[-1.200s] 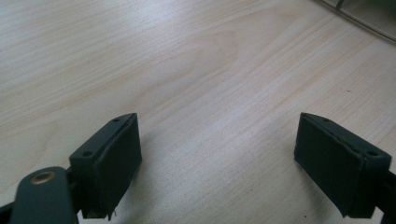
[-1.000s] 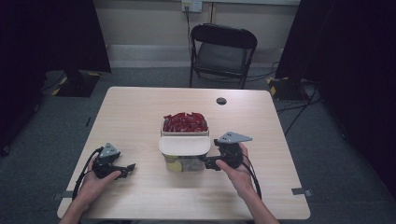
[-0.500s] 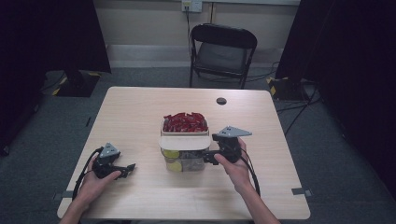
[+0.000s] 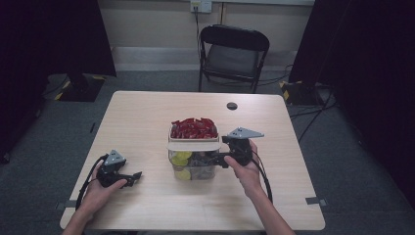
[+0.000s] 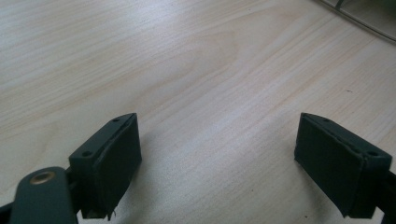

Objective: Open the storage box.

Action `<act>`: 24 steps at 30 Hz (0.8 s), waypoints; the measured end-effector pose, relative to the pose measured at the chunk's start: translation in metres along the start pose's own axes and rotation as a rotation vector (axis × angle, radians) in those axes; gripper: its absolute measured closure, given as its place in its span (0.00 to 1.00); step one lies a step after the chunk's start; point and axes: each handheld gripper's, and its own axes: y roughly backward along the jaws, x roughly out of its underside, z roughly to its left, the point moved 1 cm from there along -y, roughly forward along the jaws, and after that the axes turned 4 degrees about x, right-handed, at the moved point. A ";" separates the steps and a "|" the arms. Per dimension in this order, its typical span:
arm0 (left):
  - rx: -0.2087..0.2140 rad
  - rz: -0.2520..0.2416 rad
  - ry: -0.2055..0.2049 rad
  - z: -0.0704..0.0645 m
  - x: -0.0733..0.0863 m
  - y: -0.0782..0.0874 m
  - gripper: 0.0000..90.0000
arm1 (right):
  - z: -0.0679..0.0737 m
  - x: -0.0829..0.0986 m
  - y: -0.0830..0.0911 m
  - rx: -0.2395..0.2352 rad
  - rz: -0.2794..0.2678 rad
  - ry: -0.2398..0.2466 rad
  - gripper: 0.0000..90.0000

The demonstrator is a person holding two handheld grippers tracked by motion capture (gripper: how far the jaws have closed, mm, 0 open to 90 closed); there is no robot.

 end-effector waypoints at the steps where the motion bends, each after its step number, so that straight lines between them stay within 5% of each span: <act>1: 0.000 0.000 0.000 0.000 0.000 0.000 0.16 | 0.000 0.000 -0.001 -0.001 -0.003 -0.001 0.16; 24: 0.000 0.000 0.001 0.000 0.000 0.000 0.16 | -0.008 -0.008 -0.008 -0.004 -0.027 -0.041 0.16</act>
